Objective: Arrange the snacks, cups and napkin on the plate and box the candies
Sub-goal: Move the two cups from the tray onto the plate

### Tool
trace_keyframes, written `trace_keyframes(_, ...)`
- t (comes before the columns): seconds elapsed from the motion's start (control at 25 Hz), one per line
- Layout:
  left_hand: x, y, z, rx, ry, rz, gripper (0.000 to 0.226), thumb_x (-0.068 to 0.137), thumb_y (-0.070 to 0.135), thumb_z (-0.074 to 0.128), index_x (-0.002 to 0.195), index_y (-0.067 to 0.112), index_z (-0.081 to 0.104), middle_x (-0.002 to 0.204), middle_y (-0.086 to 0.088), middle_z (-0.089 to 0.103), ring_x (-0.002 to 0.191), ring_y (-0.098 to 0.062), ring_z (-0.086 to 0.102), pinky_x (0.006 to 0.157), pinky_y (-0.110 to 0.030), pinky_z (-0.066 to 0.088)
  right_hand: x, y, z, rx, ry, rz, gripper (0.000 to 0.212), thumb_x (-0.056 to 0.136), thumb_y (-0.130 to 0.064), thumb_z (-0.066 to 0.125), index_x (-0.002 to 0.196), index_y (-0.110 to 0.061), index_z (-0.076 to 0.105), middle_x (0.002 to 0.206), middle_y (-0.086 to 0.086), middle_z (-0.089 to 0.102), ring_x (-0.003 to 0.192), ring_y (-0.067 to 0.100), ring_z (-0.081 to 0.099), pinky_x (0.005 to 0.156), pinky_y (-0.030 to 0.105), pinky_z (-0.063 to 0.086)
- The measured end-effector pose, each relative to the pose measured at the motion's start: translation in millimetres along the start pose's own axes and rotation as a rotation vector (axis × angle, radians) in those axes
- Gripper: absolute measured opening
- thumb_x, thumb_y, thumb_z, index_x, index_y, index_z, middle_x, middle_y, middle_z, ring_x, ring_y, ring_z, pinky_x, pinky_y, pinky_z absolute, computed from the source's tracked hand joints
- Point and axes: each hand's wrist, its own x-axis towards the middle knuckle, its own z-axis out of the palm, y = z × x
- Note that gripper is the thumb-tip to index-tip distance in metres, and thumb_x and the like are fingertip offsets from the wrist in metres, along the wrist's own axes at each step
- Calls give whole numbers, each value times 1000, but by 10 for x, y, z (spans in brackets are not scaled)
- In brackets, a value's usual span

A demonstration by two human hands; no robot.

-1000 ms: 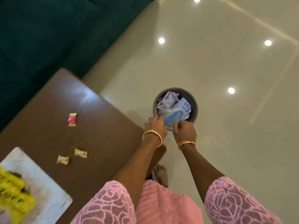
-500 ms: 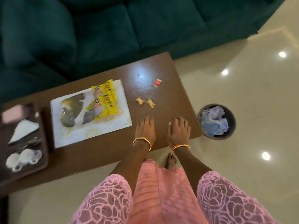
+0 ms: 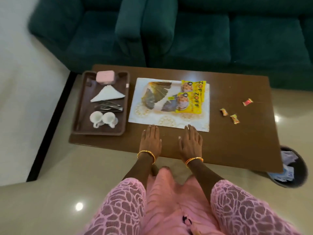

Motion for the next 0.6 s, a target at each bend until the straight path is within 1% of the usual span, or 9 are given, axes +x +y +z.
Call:
trace_keyframes(0.08,-15,-467,-39,-3,0,-42,60,95,28,31,147,5,12,157,-15,16,146,-28,13,118,-45,13,48,-481,115,-18,-12,-41,57,87,-35,30,131,-3,46,138,18,50,131,33,44,104,50,37)
trace_keyframes(0.16,-31,-796,-93,-37,-4,-95,59,95,29,32,146,5,14,157,-15,17,145,-29,14,118,-46,14,116,-863,176,-5,-25,-63,54,86,-33,36,128,-3,49,134,19,53,127,35,47,100,51,41)
trace_keyframes(0.2,-34,-935,-106,-64,1,-127,58,95,29,32,146,6,16,157,-16,18,145,-30,15,118,-46,16,154,-1016,217,1,-50,-82,51,85,-32,38,127,-4,50,133,18,54,126,35,48,99,51,41)
trace_keyframes(0.28,-37,-1168,-115,-147,30,-235,57,94,29,36,144,7,22,154,-16,22,141,-32,24,114,-47,26,258,-1271,334,8,-119,-147,46,87,-27,43,126,-5,51,132,18,53,123,36,49,98,49,43)
trace_keyframes(0.36,-6,-1348,-141,-300,43,-410,53,91,27,42,139,7,31,148,-18,31,131,-35,38,104,-47,37,415,-1467,468,18,-251,-208,39,87,-20,47,123,-4,51,129,19,52,117,36,50,93,46,45)
trace_keyframes(0.44,22,-1536,-149,-488,51,-582,44,89,21,45,128,3,40,137,-22,41,118,-40,48,95,-47,42,562,-1655,593,31,-385,-240,29,87,-16,47,111,-2,56,120,19,54,109,36,52,85,43,47)
trace_keyframes(0.52,103,-1768,-135,-652,84,-688,35,88,15,47,119,-2,47,127,-26,47,110,-42,52,91,-44,43,735,-1865,708,75,-456,-247,20,87,-17,48,96,-3,59,106,19,58,100,36,54,77,41,47)
trace_keyframes(0.6,228,-2019,-120,-756,86,-762,32,89,12,48,116,-5,50,125,-28,52,113,-40,50,93,-39,40,915,-2060,819,141,-492,-255,14,85,-15,50,87,-4,59,95,20,60,92,37,56,71,38,45)
